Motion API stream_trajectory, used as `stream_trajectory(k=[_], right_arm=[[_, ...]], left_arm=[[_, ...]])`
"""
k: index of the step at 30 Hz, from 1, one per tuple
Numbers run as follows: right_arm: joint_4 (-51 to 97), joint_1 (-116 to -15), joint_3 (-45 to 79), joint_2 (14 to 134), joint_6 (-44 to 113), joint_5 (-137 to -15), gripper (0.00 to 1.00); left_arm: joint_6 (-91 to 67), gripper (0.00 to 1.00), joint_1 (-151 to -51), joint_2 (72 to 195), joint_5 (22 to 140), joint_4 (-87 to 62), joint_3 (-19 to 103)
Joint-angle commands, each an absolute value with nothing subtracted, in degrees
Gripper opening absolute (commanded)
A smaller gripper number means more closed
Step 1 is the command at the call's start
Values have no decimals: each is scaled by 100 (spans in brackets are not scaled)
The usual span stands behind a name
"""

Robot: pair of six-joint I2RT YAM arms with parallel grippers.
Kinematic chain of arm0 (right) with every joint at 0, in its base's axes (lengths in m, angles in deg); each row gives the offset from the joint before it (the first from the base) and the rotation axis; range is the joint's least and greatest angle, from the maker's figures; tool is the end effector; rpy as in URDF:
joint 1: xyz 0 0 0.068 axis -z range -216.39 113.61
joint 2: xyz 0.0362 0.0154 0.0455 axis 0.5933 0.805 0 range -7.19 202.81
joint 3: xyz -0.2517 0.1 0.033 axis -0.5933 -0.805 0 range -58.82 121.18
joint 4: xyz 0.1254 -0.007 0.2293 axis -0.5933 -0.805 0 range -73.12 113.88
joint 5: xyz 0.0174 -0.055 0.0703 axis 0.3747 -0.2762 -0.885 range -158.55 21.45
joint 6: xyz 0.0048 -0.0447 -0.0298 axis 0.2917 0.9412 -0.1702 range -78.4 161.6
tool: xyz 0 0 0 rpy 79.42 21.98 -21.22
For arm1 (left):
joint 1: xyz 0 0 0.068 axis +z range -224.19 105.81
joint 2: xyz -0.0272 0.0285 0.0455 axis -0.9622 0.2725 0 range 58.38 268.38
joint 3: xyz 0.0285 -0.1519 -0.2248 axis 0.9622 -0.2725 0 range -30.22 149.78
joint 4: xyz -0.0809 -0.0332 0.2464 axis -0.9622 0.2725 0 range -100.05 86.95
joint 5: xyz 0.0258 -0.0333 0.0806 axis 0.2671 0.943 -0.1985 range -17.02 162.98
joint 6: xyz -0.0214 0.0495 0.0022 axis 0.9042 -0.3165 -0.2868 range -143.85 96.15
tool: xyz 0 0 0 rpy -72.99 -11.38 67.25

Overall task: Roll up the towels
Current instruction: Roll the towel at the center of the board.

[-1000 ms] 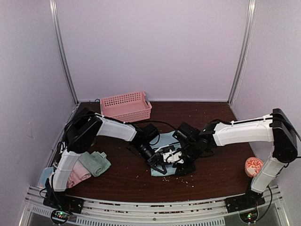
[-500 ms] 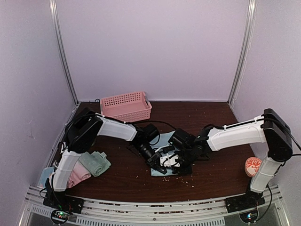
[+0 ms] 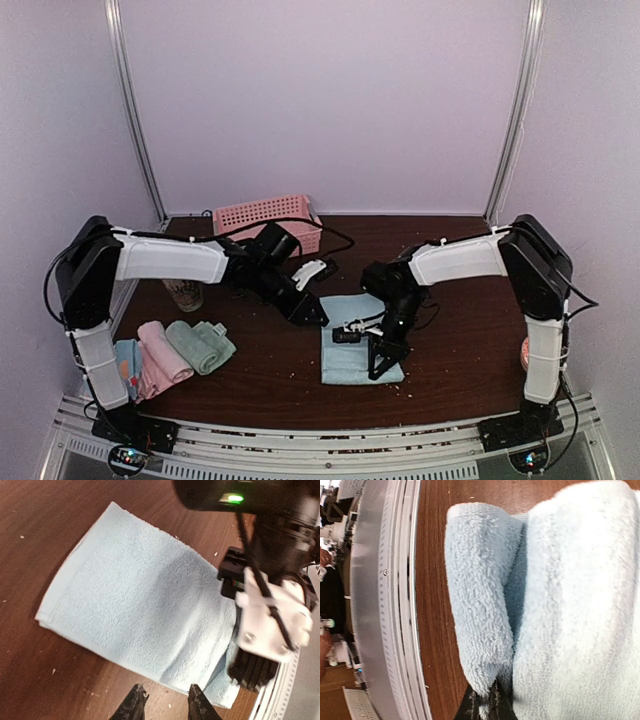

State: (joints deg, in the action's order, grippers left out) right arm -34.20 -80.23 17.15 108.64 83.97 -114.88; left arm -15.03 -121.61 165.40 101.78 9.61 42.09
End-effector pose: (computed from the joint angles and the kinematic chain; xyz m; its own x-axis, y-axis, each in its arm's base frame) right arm 0.2332 0.2594 0.1425 -0.2539 -0.8891 -0.3807 -0.7815 -0.0433 0.6224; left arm 0.2540 -0.3018 0.1902 -0.6714 0.5323 -0.5156 0.7410 0.4735 -0.4762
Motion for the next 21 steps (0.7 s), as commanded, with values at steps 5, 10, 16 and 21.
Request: stream_trajectory(k=[5,10,16,21], right_arm=[[-5347,-7272,3054,12440,8539,-12614,3],[-4795,-7199,3224,12655,7689,-12092,3],[-4816,-7199,3494,12727,7521,-11905,4],[-4979,-7199,3602,12806,7591,-11888,4]], left_arm=[[-2688,32,-12889,14917,8993,-1124,2473],[-3859,34,-13596,15256,8609,-703,2878],[-4611,33,-13967,16214,8258,-132,3809],[-4722,33,-14088,16942,7908,288,4316]])
